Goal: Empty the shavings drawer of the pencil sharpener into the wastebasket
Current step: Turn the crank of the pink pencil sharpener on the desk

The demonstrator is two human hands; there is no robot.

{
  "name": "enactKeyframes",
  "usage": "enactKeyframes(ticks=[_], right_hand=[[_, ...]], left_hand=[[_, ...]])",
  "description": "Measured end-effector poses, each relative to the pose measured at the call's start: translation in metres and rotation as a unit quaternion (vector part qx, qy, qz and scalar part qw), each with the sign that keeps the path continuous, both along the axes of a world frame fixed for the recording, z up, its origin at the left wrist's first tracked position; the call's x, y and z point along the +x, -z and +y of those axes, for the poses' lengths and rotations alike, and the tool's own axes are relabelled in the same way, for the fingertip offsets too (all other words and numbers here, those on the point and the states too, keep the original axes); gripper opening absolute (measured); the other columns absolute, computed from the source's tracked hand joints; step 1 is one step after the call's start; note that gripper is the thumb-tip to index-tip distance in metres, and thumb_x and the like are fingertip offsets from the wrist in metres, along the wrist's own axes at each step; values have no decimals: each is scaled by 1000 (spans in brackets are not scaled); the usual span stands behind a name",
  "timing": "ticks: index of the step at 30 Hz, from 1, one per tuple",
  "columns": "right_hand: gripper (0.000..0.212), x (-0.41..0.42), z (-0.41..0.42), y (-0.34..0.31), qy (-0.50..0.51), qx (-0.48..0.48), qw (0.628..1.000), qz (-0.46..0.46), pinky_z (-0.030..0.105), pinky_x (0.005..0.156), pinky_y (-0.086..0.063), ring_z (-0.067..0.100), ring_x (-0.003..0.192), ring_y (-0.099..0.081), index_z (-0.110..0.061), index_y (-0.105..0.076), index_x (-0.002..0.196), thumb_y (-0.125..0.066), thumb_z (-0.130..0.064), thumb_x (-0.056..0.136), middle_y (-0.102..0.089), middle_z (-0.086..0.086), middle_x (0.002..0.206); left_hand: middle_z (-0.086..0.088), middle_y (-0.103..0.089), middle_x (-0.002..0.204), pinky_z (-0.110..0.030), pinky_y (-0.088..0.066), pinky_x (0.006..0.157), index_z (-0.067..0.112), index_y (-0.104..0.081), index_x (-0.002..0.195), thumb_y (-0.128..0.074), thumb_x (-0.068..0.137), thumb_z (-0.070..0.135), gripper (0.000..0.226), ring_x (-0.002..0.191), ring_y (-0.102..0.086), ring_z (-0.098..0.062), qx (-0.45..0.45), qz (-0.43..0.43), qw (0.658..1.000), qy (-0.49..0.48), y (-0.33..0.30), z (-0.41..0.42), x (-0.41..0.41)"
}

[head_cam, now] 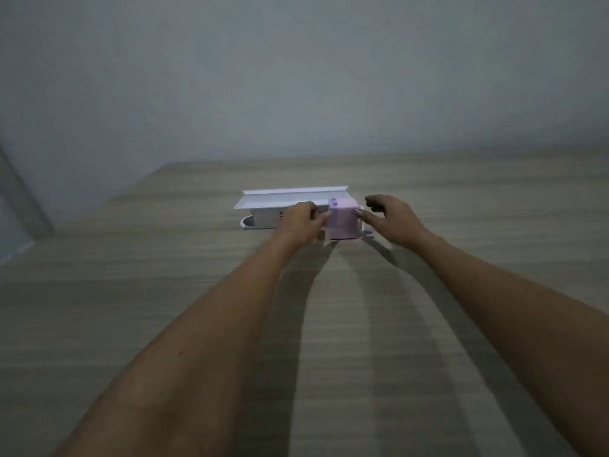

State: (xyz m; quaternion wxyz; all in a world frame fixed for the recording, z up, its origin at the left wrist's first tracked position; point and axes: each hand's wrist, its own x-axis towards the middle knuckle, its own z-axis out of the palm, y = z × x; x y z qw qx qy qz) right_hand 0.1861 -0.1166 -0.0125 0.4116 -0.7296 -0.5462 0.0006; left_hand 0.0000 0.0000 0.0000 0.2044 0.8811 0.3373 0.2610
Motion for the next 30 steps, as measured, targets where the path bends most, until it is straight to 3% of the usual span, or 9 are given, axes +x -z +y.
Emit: enactKeyframes(ticks=[3,7,11,23,27,30], right_hand=[[50,3,12,6,-17,8,999,44,26,87,-53,27,108,-70,0,-65,128,-76,-25,87,-72,17,120],[48,3,18,12,-32,17,995,96,48,79,-62,34,101,-73,1,-65,126,-79,-18,84,-73,20,113],[48,1,16,8,-35,19,992,121,40,75,-61,35,104,-72,5,-65,125,-79,-12,83,-72,23,115],[45,-56,-47,-23,-71,15,988,138,44,91,-58,28,105,-72,-1,-70,119,-83,-18,79,-74,15,113],[46,-86,-75,-30,-88,25,986,141,44,90,-59,31,106,-72,0,-71,120,-84,-15,78,-75,17,112],[44,-110,-97,-34,-106,31,985,131,45,92,-58,31,106,-72,-2,-73,119,-84,-15,78,-76,16,111]], left_hand=[[-12,-74,98,-37,-52,78,6,-72,108,-57,96,36,36,89,-68,-29,-12,-19,999,41,12,6,12],[-11,-76,111,-35,-54,86,10,-72,118,-61,94,26,31,102,-70,-25,-16,-60,996,61,23,7,19],[-11,-76,111,-39,-54,90,9,-73,118,-62,94,22,30,103,-70,-26,-28,-75,995,53,24,6,18],[-14,-76,99,-34,-47,76,4,-75,104,-64,93,21,23,92,-69,-28,-2,-62,997,50,-8,-58,-49],[-14,-76,98,-37,-53,82,4,-75,103,-63,93,20,23,89,-68,-27,-1,-64,997,45,-14,-87,-81],[-17,-74,89,-33,-43,66,1,-75,97,-63,93,24,25,77,-63,-27,21,-46,998,30,-19,-109,-107]])
